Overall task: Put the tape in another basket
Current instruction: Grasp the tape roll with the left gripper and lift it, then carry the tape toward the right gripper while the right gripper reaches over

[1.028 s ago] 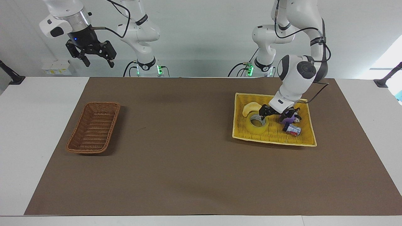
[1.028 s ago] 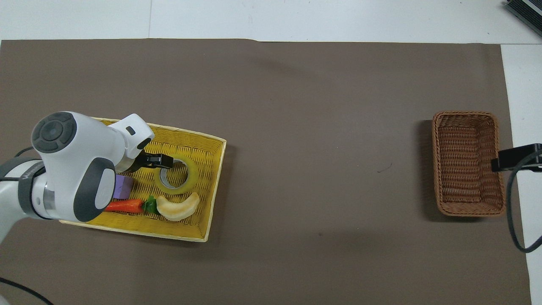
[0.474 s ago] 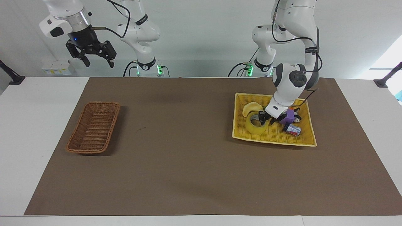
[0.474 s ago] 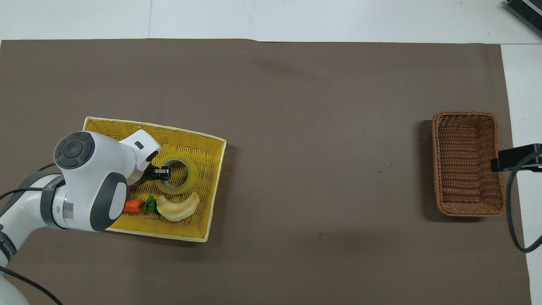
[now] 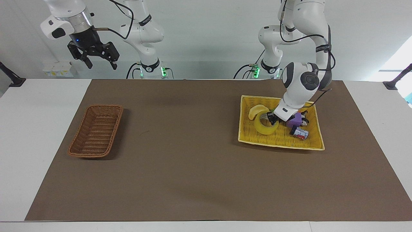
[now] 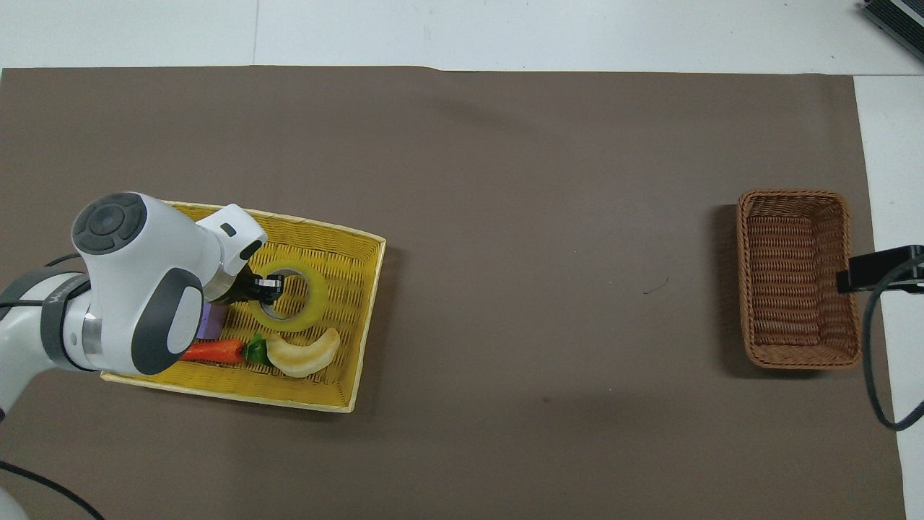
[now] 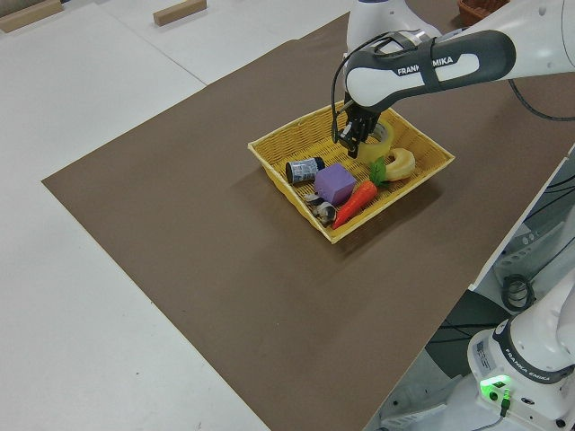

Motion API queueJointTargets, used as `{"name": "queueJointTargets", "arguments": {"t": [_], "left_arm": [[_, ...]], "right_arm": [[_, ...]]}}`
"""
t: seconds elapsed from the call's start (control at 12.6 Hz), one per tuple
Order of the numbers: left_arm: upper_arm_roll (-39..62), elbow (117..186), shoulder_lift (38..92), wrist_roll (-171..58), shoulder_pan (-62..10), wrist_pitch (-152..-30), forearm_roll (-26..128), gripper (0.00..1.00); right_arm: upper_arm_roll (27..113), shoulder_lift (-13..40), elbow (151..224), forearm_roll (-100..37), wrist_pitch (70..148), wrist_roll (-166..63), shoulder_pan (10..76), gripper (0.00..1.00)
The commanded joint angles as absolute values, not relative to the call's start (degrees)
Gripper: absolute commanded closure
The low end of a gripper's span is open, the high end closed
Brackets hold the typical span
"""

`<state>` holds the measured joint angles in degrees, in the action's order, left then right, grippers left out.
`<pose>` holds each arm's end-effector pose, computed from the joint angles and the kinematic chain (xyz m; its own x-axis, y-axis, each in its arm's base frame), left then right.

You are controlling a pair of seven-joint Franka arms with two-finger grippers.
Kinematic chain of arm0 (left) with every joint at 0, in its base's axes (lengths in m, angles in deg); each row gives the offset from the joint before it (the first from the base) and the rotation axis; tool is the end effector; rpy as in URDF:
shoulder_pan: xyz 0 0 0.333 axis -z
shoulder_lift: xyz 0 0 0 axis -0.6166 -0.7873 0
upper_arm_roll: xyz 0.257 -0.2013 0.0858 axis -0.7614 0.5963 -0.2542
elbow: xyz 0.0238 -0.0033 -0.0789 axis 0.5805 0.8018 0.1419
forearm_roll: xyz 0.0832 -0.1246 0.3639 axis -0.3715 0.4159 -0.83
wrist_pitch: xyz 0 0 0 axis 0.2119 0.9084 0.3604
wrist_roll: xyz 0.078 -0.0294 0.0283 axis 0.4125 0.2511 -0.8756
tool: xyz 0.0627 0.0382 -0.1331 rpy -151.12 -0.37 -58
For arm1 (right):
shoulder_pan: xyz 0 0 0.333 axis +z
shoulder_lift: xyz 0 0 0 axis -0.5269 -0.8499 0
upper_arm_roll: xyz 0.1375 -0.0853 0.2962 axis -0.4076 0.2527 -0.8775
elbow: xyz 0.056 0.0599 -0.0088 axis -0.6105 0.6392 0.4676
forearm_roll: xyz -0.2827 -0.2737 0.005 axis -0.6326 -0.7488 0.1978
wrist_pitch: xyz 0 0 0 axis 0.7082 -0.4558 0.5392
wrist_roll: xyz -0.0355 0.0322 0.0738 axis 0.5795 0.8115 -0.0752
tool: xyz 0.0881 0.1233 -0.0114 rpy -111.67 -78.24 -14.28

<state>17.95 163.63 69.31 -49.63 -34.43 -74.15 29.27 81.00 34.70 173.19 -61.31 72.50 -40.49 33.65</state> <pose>0.5289 -0.1287 0.3321 0.9925 -0.0441 -0.1143 -0.0383 -0.9979 0.0527 0.5005 -0.0176 0.6496 0.9954 -0.0874 -0.0396 -0.0881 -0.9960 -0.0143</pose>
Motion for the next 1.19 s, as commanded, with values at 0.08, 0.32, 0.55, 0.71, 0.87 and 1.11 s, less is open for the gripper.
{"name": "queueJointTargets", "arguments": {"t": [0.08,0.32,0.55,0.71,0.87,1.11], "left_arm": [[17.41,156.30,69.39,-51.08,-33.67,-66.53,31.21,1.00],[18.02,153.82,69.91,-55.39,-31.84,-65.01,35.43,1.00],[19.42,153.56,70.53,-55.48,-29.46,-65.36,44.56,1.00],[20.21,153.38,70.53,-56.09,-27.27,-66.59,49.65,1.00],[20.57,153.38,70.53,-56.71,-24.11,-69.04,55.89,1.00],[22.84,150.84,70.09,-65.73,-19.18,-73.01,57.33,1.00]], "right_arm": [[80.80,35.25,174.15,-60.10,73.01,-39.81,33.03,0.00],[80.80,35.16,176.68,-51.61,76.51,-40.08,33.11,0.00],[80.18,34.11,178.19,-41.96,82.93,-39.81,33.90,0.00],[80.18,32.36,178.54,-35.17,85.66,-39.81,33.90,0.00],[80.10,29.99,178.72,-29.37,87.16,-39.81,34.08,0.00],[80.09,27.25,181.87,-20.23,91.45,-40.25,36.00,0.00]]}}
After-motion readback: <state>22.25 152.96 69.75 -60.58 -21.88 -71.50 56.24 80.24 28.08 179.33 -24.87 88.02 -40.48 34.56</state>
